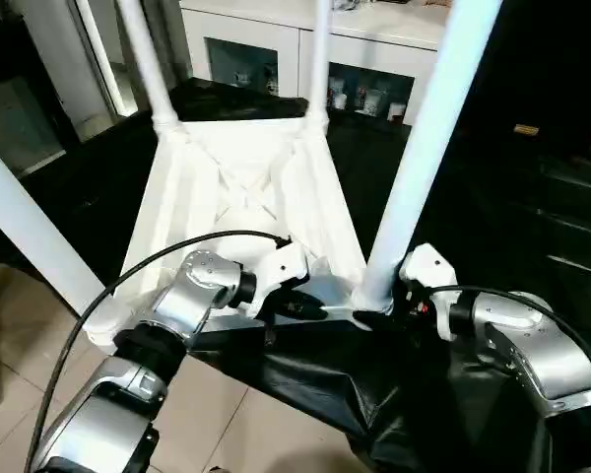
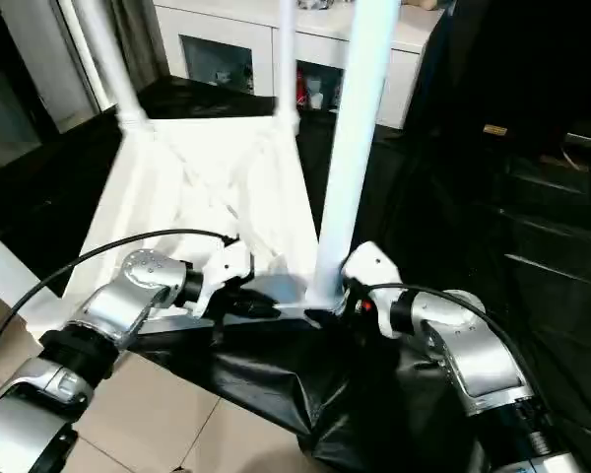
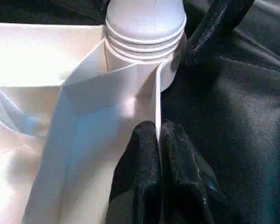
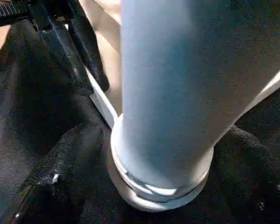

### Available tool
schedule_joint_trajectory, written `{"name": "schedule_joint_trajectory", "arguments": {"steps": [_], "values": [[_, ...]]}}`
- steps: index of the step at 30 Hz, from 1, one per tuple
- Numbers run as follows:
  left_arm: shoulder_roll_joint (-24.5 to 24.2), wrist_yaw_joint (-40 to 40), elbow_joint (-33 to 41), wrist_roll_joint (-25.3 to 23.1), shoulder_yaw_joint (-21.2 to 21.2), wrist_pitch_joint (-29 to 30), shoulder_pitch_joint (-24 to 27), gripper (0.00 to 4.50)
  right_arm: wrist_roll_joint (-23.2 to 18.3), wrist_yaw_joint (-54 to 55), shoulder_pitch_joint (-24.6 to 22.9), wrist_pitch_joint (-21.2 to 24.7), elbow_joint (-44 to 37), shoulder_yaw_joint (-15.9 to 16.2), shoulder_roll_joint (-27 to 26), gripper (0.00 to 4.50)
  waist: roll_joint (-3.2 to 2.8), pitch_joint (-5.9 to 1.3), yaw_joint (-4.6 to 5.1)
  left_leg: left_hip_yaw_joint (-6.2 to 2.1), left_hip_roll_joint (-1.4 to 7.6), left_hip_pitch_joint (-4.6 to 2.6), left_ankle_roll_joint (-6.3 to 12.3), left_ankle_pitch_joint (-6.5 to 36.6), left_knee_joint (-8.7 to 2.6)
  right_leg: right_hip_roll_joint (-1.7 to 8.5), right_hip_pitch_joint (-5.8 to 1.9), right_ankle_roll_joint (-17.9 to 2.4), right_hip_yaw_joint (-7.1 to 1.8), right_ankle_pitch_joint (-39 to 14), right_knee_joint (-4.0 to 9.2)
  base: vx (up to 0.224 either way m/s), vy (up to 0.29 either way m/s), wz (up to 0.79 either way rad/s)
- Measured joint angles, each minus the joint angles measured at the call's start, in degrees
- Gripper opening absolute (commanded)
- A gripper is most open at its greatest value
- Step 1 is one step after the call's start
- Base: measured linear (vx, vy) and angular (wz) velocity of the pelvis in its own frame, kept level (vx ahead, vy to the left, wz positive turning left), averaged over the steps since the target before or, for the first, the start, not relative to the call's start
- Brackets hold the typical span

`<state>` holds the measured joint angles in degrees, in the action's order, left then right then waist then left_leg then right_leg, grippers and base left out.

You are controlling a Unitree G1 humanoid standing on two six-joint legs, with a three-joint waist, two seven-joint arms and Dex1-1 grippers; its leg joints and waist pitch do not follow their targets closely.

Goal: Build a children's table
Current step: Rotate leg to tighten

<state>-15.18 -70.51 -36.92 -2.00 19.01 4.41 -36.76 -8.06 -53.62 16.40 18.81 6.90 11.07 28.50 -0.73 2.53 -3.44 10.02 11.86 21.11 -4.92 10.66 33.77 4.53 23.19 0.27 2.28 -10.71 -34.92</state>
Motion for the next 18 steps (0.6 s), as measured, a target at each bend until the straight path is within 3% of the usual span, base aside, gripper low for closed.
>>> {"name": "schedule_joint_trajectory", "arguments": {"steps": [13, 18], "values": [[-0.61, -1.33, 2.85, 0.15, -0.03, 1.78, 1.33, 0.00, -1.76, -0.72, -0.27, 1.18, 0.04, -0.46, -0.50, 2.86, 0.05, 0.03, -0.09, 0.00, 0.00, 0.04, 0.00, 0.00, 0.01, 0.00, 0.02, 0.01, -0.01, -0.01, 0.02, 0.000, 0.000, 0.00], [-0.66, -1.60, 3.02, 0.14, -0.03, 1.99, 1.54, 0.00, -2.38, -0.64, -0.89, 1.17, 0.01, -0.74, -0.75, 2.74, 0.04, 0.03, -0.09, 0.00, 0.00, 0.01, 0.00, 0.00, 0.01, 0.00, 0.01, 0.01, -0.01, -0.01, 0.00, 0.000, 0.000, 0.00]]}}
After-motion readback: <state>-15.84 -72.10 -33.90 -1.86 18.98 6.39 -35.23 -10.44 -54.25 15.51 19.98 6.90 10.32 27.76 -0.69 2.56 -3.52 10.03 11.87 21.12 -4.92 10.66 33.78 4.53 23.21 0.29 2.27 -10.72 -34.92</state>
